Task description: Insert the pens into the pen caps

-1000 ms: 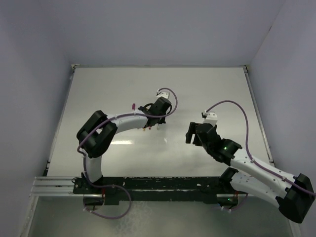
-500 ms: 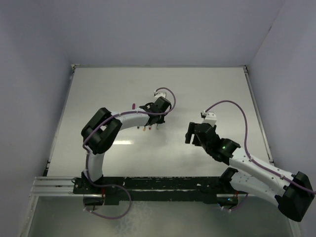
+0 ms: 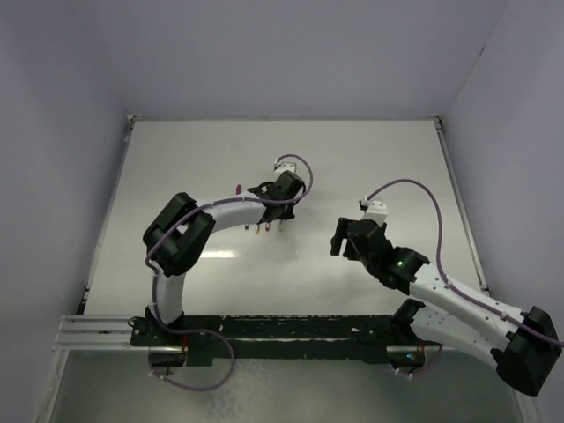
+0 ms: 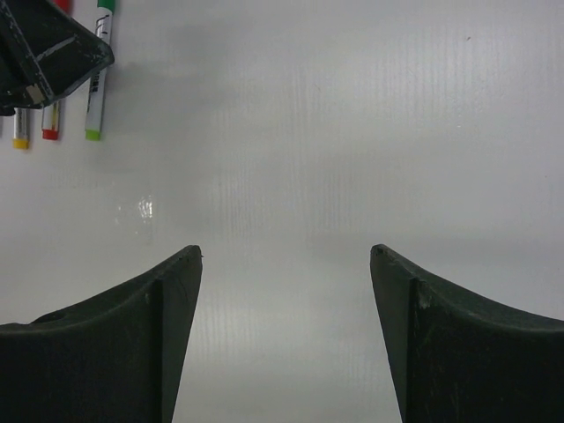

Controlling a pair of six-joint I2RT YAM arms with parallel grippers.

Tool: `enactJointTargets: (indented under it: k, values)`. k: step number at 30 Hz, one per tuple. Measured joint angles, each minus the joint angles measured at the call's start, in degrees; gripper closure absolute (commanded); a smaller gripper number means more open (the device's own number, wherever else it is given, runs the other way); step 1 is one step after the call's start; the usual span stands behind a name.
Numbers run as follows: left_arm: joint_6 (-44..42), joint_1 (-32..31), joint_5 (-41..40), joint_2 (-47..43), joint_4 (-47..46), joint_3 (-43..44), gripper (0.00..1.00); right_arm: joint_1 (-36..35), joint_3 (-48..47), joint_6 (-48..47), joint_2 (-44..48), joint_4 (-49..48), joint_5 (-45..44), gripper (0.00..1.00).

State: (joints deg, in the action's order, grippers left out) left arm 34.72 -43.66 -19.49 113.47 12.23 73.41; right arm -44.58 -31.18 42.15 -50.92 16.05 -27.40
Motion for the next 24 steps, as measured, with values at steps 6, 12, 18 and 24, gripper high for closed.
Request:
enactJointTargets:
  k: [6, 12, 18, 24]
  values:
    - [-2.12, -0.02, 0.63, -6.93, -0.31, -0.28, 0.67, 0.0, 0.02, 0.61, 0.81, -0.02, -0.26, 0.21]
    - [-4.7, -0.24, 1.51, -21.46, -5.44, -5.16, 0.65, 0.0, 0.02, 0.76, 1.38, 1.03, -2.67, 0.2]
    - [-7.41, -0.26, 0.52, -31.91, -6.12, -11.87, 0.61, 0.0, 0.09, 0.7, 6.69, 4.17, -8.24, 0.17]
    - [-6.6, -0.22, -3.56, -46.03, 0.87, -22.16, 0.57, 0.35, 0.31, 1.33, 18.43, 12.33, -15.8, 0.15]
